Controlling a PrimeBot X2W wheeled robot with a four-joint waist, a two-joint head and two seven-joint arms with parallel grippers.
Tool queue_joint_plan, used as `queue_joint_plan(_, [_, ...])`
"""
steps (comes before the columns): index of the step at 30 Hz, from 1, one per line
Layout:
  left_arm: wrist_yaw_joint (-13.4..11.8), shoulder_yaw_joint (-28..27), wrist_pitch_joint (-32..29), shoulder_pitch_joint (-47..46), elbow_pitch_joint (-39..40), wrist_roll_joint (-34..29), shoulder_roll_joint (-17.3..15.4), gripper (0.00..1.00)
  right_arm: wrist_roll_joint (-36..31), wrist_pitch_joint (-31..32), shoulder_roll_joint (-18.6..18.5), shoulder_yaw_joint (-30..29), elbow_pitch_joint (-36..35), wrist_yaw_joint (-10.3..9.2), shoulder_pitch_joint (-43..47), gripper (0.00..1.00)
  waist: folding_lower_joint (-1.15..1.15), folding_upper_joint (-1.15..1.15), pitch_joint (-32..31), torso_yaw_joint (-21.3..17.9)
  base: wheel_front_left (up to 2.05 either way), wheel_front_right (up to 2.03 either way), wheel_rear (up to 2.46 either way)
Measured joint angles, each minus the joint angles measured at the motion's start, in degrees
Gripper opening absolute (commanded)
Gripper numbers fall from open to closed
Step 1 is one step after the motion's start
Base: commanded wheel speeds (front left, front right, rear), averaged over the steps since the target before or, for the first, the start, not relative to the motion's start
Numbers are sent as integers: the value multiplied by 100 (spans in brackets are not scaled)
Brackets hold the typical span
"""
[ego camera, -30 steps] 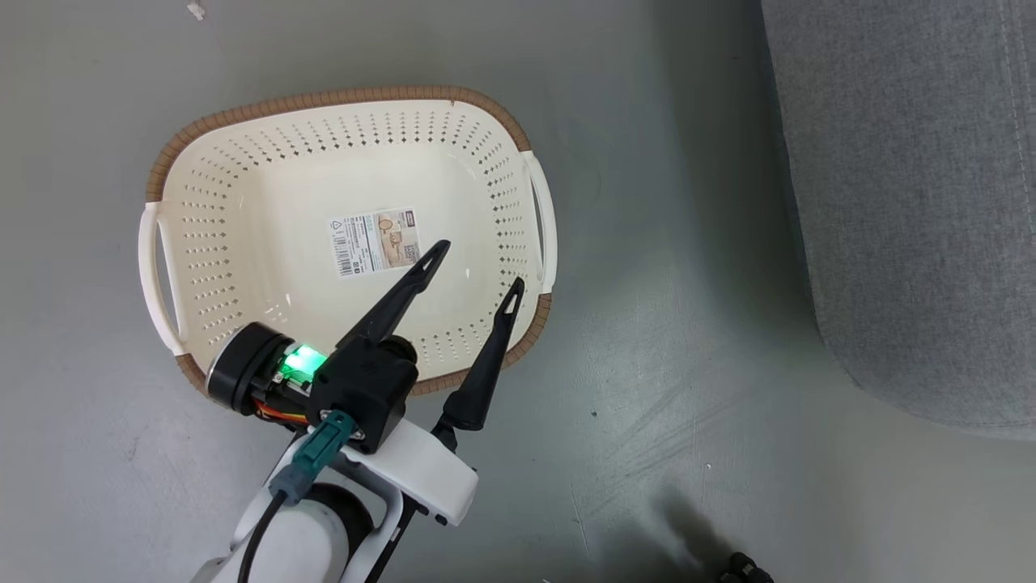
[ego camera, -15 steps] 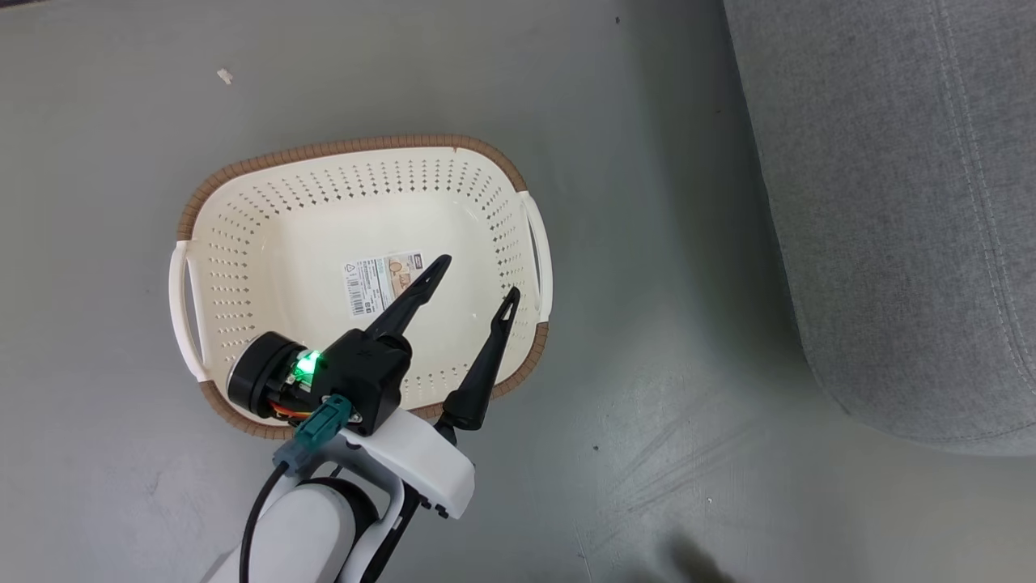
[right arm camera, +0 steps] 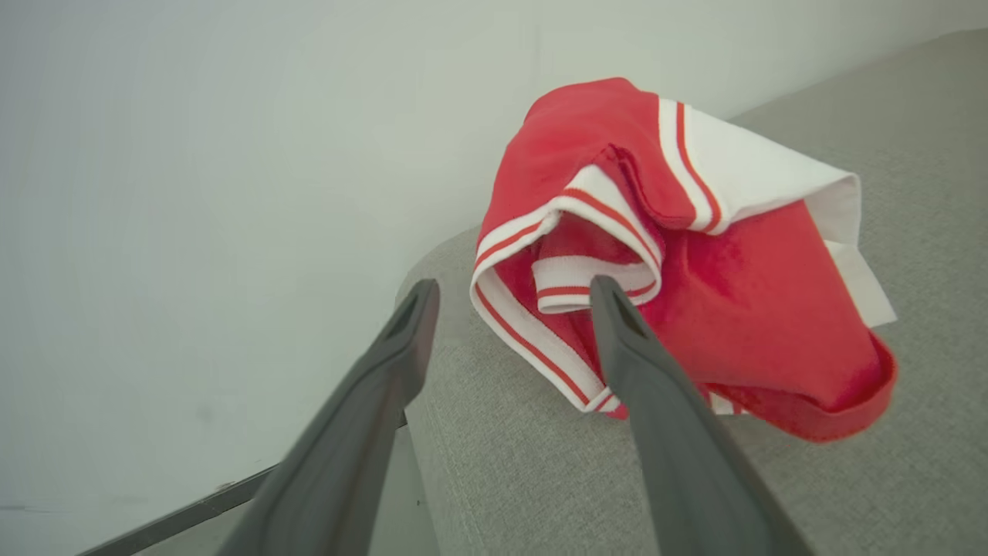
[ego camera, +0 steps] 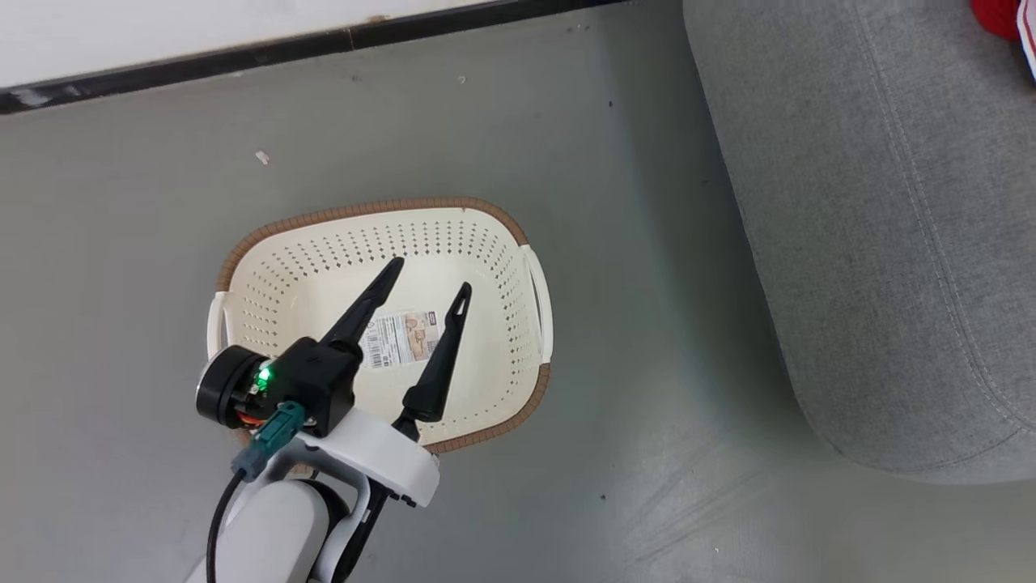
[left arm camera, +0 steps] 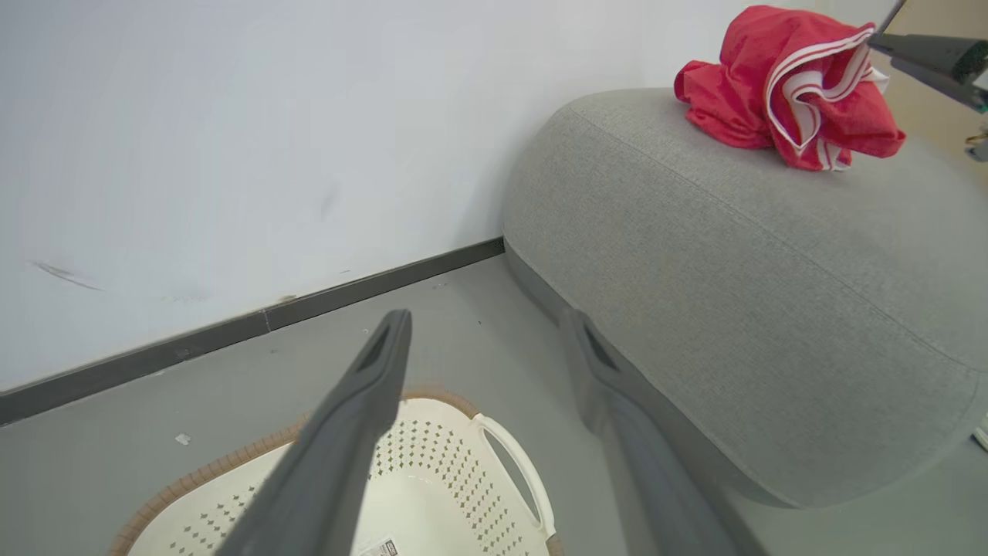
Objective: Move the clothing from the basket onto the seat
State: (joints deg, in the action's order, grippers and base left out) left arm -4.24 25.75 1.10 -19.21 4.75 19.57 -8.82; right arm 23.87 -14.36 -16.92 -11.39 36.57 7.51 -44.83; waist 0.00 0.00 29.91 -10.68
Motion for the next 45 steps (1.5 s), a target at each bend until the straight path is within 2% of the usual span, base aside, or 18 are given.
queue_joint_plan(9, [-189,-330,669,245,-379,2,88,100,81,0,335,561,-443,0,498,100,0,0,-514,109,0,0,0])
queue_joint_plan(17, [-479,-740,990,556,-851,257,245,100,-94,0,467,884,-777,0,868,100,0,0,-967,283,0,0,0])
queue_joint_plan(24, [-477,-899,1161,695,-1145,405,263,100,-474,0,542,1043,-1078,0,1346,100,0,0,-1374,470,0,0,0])
queue_joint_plan(32, [-476,-860,1212,960,-1563,292,159,100,-859,0,634,1005,-1271,0,2072,100,0,0,-1851,683,0,0,0])
queue_joint_plan(40, [-476,-857,1260,1241,-1889,283,157,100,-1244,0,793,522,-1392,0,2934,100,0,0,-2295,854,0,0,0])
queue_joint_plan(45, [-477,-910,1268,1407,-2036,285,160,100,-1433,0,901,458,-1530,0,3303,100,0,0,-2546,929,0,0,0])
